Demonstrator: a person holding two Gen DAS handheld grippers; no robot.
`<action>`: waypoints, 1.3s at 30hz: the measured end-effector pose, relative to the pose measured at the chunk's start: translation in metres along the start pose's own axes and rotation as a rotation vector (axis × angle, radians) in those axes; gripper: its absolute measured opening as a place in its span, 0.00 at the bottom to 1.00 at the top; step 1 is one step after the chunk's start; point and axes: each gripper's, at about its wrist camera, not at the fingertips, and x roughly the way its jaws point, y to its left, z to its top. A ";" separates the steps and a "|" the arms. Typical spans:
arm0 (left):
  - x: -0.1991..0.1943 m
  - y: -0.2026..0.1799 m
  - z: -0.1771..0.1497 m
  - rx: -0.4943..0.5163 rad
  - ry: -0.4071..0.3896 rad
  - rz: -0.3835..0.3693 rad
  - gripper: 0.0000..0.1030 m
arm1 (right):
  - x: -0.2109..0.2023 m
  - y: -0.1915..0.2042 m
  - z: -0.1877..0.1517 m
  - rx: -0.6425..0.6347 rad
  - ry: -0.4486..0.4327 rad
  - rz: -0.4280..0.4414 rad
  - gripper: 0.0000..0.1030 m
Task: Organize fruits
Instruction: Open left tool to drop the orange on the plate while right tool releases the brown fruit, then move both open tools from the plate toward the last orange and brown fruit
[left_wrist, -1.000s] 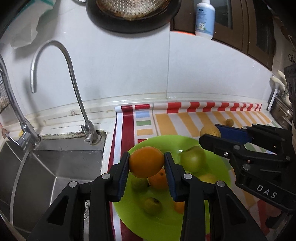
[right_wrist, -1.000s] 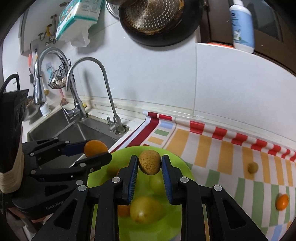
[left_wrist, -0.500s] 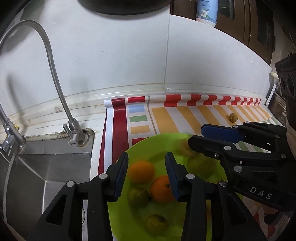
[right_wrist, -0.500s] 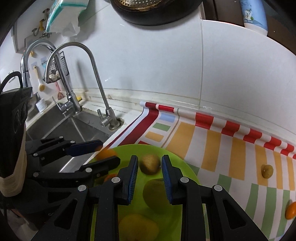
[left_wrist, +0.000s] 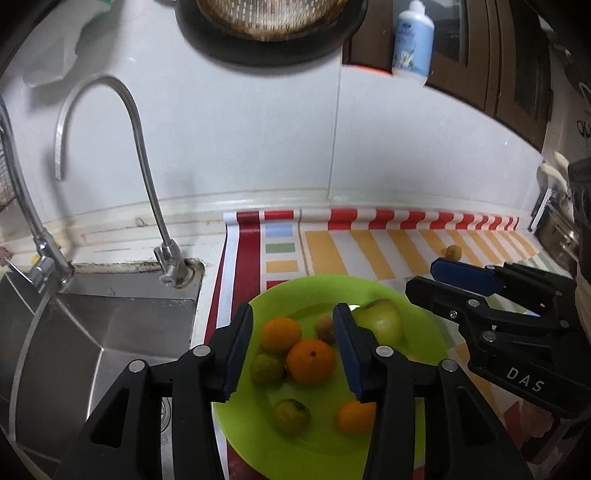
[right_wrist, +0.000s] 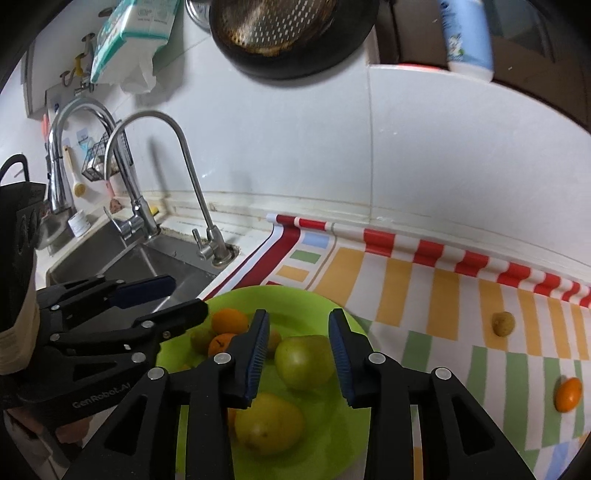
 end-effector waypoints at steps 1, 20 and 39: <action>-0.004 -0.001 0.000 -0.001 -0.008 0.002 0.48 | -0.005 0.000 0.000 0.001 -0.008 -0.006 0.34; -0.073 -0.068 -0.001 0.037 -0.137 -0.005 0.76 | -0.113 -0.033 -0.031 0.079 -0.128 -0.183 0.62; -0.081 -0.149 -0.006 0.044 -0.168 -0.023 0.90 | -0.181 -0.096 -0.064 0.115 -0.158 -0.310 0.67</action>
